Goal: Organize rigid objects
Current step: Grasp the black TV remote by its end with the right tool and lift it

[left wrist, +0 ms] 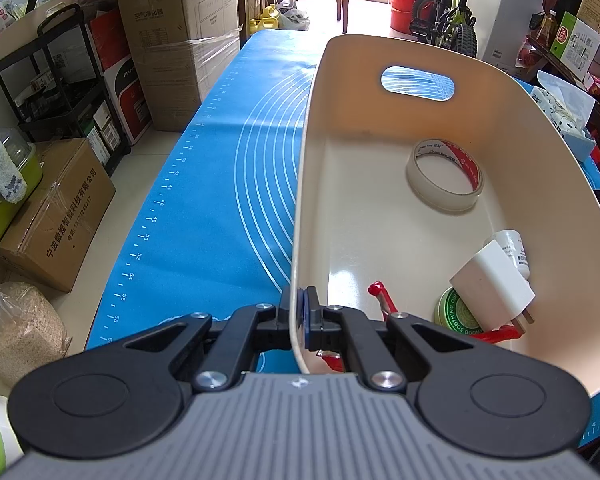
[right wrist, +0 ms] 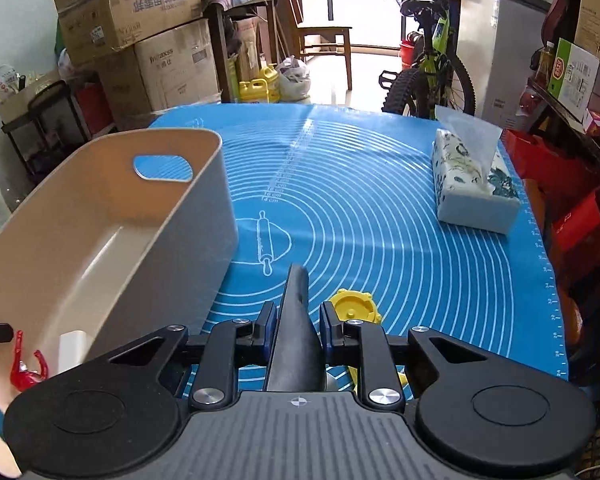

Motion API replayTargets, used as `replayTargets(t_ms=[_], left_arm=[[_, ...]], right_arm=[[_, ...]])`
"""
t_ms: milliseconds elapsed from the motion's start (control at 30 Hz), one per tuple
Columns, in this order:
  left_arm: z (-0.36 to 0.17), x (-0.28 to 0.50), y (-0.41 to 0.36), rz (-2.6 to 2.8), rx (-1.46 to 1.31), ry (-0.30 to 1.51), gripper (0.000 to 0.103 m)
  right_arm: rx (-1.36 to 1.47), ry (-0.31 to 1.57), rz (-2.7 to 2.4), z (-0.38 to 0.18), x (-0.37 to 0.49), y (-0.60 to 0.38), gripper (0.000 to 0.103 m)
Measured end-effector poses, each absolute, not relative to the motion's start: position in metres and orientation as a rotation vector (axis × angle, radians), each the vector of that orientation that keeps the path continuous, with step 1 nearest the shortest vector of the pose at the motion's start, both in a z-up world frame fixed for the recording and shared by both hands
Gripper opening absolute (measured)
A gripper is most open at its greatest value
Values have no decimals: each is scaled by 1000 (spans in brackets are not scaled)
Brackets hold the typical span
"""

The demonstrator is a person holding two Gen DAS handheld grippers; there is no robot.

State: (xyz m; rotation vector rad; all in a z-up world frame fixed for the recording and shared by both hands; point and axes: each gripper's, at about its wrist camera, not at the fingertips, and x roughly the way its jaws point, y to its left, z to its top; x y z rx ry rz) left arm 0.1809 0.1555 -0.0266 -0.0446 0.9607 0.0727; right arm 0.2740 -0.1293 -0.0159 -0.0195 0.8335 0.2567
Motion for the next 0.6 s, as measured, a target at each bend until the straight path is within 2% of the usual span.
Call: replayTargets(t_ms=[433,500,600], left_arm=[[-25,179,156,71,-56,953,5],[-24,179,156,71,-58,950,5],[-23,179,157,70,-64,948,5]], right_arm=[[-145,871,327,14,268,-126,29],[-166,880,339,21,269,-125,11],[-192,884,354,32,270,-123,11]])
